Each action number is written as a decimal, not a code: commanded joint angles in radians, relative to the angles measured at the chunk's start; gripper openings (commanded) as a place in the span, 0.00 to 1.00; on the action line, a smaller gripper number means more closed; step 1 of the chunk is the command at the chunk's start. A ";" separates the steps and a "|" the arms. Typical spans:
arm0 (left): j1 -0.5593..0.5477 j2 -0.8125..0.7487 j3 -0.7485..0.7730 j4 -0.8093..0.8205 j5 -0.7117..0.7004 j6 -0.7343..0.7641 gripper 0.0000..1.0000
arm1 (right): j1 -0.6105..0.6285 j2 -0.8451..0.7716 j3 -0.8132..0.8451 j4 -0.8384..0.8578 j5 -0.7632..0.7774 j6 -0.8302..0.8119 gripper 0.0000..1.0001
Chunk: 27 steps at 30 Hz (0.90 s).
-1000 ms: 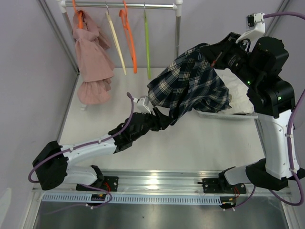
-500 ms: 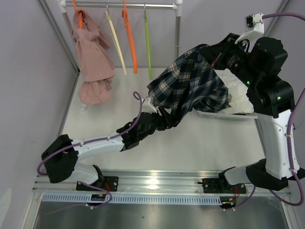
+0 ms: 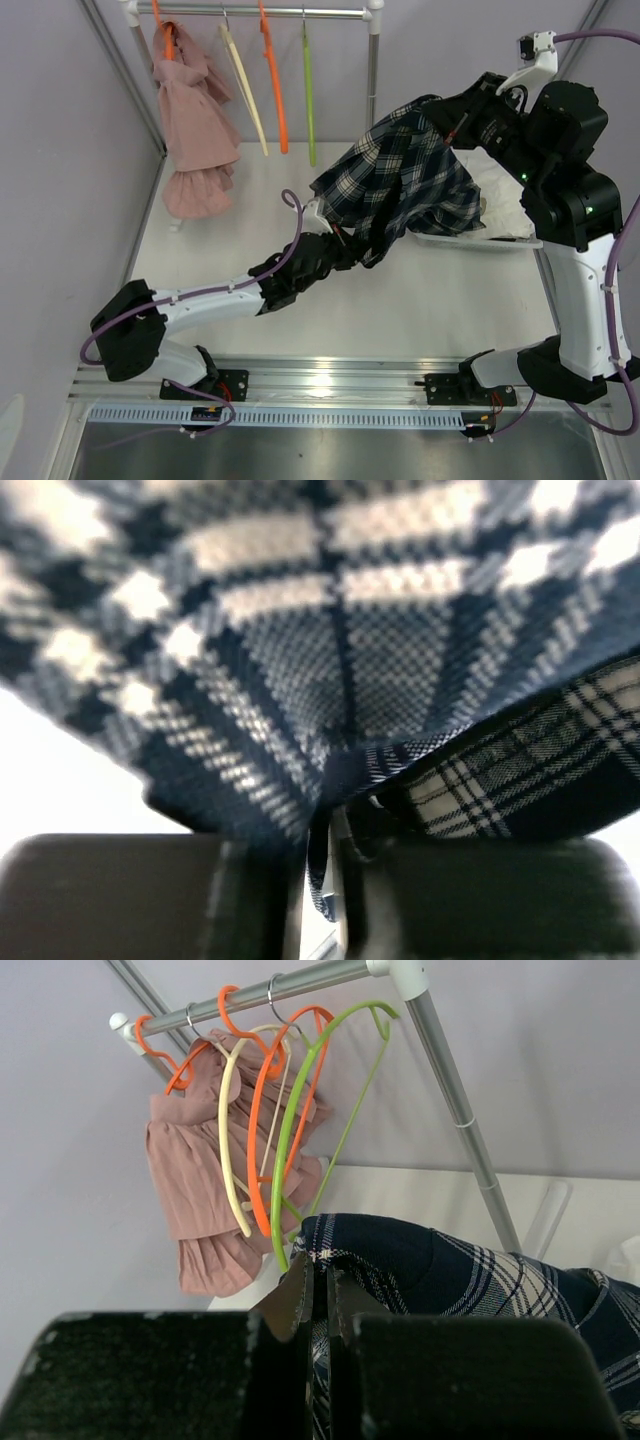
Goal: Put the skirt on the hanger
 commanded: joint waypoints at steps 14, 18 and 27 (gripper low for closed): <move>-0.001 -0.518 0.249 -0.566 -0.074 0.323 0.00 | -0.093 -0.094 -0.038 0.083 0.046 -0.063 0.00; 0.052 -0.557 0.404 -0.761 -0.082 0.401 0.00 | -0.092 -0.129 -0.084 0.092 0.046 -0.059 0.00; 0.187 -0.516 0.600 -0.938 0.031 0.458 0.00 | -0.093 -0.278 -0.289 0.115 0.050 -0.007 0.00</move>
